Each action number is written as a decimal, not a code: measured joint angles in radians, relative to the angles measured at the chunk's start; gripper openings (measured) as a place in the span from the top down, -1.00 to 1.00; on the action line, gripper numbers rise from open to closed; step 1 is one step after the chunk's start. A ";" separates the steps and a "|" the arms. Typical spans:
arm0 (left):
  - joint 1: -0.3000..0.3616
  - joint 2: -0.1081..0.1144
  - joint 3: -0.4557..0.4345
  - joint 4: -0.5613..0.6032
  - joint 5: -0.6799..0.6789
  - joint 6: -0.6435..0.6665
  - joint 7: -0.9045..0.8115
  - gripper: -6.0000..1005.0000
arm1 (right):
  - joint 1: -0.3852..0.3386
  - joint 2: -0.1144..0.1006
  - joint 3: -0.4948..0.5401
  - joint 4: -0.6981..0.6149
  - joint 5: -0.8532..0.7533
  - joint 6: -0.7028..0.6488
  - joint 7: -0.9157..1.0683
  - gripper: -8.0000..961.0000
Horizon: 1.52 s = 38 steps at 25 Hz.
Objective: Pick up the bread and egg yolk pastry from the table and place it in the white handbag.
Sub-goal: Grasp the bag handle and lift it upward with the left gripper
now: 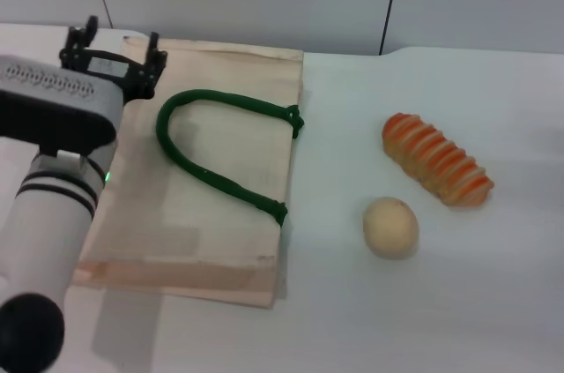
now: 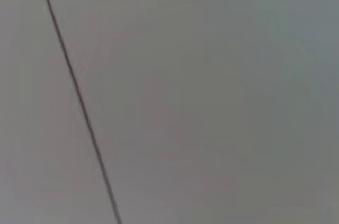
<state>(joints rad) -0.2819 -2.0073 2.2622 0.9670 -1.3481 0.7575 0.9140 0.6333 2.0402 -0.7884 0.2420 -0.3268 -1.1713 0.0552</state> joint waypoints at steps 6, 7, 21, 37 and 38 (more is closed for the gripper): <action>0.033 0.036 -0.080 0.175 -0.171 -0.242 0.241 -0.49 | -0.004 -0.001 0.000 -0.001 0.000 0.010 0.000 -0.33; 0.044 0.039 -0.097 0.206 -0.214 -0.274 0.299 -0.47 | -0.004 -0.001 0.000 -0.001 0.000 0.013 -0.001 -0.33; 0.155 0.055 -0.205 0.604 -1.060 -0.282 1.286 -0.39 | -0.002 -0.002 0.000 -0.026 0.000 0.072 0.000 -0.33; 0.019 0.068 -0.299 0.729 -1.549 0.093 1.839 -0.38 | 0.018 -0.002 -0.002 -0.026 0.000 0.096 0.000 -0.33; 0.009 0.067 -0.299 0.731 -1.550 0.120 1.849 -0.38 | 0.021 -0.002 -0.002 -0.026 -0.001 0.101 0.000 -0.33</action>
<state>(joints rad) -0.2732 -1.9399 1.9628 1.6984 -2.8977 0.8779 2.7627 0.6542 2.0386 -0.7903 0.2163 -0.3273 -1.0699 0.0552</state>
